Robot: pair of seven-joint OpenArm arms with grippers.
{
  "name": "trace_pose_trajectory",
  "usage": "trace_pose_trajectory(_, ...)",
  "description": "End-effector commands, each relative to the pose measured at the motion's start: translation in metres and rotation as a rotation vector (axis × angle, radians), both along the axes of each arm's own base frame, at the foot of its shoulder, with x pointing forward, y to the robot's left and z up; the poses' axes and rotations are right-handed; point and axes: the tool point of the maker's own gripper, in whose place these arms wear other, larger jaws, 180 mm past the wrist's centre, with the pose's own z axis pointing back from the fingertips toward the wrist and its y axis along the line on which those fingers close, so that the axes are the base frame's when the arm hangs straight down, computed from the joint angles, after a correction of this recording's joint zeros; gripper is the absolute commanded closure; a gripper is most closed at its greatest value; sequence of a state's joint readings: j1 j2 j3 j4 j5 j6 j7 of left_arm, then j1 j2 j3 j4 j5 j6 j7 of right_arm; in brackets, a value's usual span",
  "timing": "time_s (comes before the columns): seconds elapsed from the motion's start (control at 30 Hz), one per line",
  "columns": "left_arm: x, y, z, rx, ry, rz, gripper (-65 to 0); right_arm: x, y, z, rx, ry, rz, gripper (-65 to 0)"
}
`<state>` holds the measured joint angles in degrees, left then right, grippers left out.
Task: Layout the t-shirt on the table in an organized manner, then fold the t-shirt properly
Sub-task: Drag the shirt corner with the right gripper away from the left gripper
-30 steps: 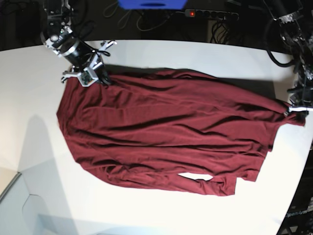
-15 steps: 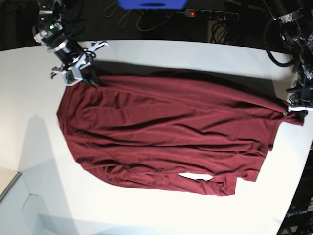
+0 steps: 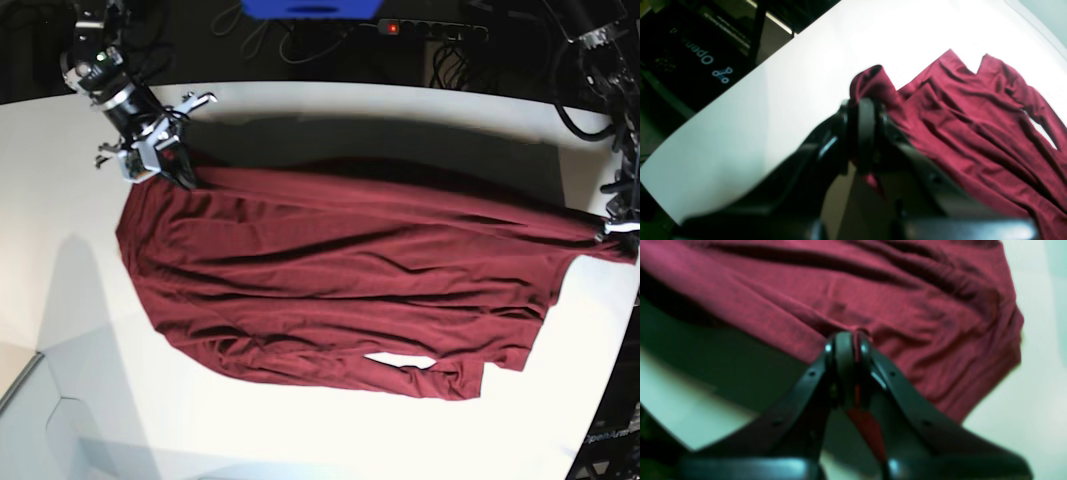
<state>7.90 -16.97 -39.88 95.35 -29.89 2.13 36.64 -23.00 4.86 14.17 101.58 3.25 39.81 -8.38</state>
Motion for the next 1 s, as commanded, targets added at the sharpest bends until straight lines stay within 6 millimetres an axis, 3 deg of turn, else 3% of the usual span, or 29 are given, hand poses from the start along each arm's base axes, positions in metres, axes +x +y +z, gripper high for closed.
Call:
trace_pose_trajectory(0.0, 0.004, 0.007, 0.017, 0.043, -0.042, 0.005, 0.0, 0.008, 0.000, 0.015, 0.014, -0.059, 0.005, 0.0)
trace_pose_trajectory(0.1, 0.003, 0.007, 0.015, 0.039, -0.037, 0.006, 0.0, 0.013, -0.001, 0.017, 0.016, -0.068, 0.003, 0.0)
trace_pose_trajectory(0.2, 0.004, 0.007, 0.014, 0.040, -0.036, 0.008, 0.0, 0.020, -0.004, 0.006, 0.027, -0.048, -0.008, 0.0)
trace_pose_trajectory(0.37, 0.004, 0.005, 0.013, 0.039, -0.032, 0.002, 0.0, 0.019, -0.008, -0.007, 0.037, -0.015, -0.018, 0.0)
trace_pose_trajectory(0.6, 0.003, 0.004, 0.011, 0.038, -0.026, 0.001, 0.0, 0.019, -0.007, -0.009, 0.036, -0.009, -0.015, 0.0)
trace_pose_trajectory(0.7, 0.003, 0.004, 0.011, 0.038, -0.026, 0.001, 0.0, 0.035, -0.006, 0.002, 0.037, -0.049, -0.014, 0.0)
trace_pose_trajectory(0.87, 0.002, 0.004, 0.009, 0.034, -0.022, 0.003, 0.0, 0.048, -0.009, -0.006, 0.052, -0.040, -0.026, 0.0)
trace_pose_trajectory(0.97, 0.002, 0.008, -0.005, 0.004, 0.000, 0.021, 0.0, 0.054, -0.011, -0.014, 0.052, -0.022, -0.032, -0.6)
